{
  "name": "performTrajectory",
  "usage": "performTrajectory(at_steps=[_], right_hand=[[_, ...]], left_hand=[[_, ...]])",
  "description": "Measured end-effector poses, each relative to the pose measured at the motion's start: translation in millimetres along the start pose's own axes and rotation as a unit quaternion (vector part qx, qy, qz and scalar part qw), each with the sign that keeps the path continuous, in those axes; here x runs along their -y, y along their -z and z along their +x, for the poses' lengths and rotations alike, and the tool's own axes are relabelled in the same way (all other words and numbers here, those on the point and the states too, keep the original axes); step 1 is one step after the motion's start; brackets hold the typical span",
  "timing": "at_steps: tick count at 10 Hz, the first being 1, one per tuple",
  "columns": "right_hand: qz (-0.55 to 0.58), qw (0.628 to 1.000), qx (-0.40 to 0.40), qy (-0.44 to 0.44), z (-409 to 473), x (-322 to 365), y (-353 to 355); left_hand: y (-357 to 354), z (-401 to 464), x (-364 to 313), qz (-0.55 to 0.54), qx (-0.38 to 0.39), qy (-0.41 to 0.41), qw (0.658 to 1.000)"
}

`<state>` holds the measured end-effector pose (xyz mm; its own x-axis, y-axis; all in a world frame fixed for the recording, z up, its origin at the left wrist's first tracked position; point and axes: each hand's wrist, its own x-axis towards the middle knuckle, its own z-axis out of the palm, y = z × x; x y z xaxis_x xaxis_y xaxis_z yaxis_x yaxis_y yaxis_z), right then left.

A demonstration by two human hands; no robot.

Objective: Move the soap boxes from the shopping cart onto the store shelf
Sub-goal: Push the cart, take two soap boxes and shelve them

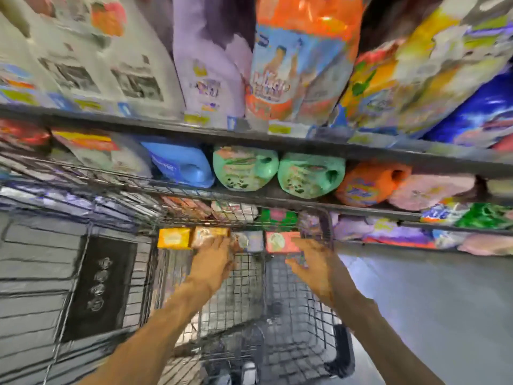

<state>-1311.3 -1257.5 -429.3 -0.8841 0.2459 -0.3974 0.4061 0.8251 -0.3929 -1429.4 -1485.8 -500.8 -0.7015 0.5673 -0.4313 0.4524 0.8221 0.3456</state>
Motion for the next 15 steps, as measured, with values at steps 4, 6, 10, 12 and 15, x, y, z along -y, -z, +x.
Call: performTrajectory(at_steps=[4,6,10,12,15], right_hand=[[-0.038,0.999,0.017,0.002,20,-27,-73],[-0.052,0.998,-0.006,-0.041,33,-28,-74],[-0.106,0.979,-0.015,-0.173,86,-18,-88],[0.004,0.978,-0.004,-0.209,98,-33,-111],[0.151,0.959,-0.065,-0.232,110,-40,-137]], left_hand=[[-78,101,28,0.158,-0.001,-0.008,0.987],[-78,102,29,0.177,0.002,-0.017,0.984],[-90,74,50,-0.043,-0.051,-0.047,0.997],[-80,45,65,-0.238,-0.039,0.037,0.970],[-69,25,64,-0.296,-0.077,0.086,0.948]])
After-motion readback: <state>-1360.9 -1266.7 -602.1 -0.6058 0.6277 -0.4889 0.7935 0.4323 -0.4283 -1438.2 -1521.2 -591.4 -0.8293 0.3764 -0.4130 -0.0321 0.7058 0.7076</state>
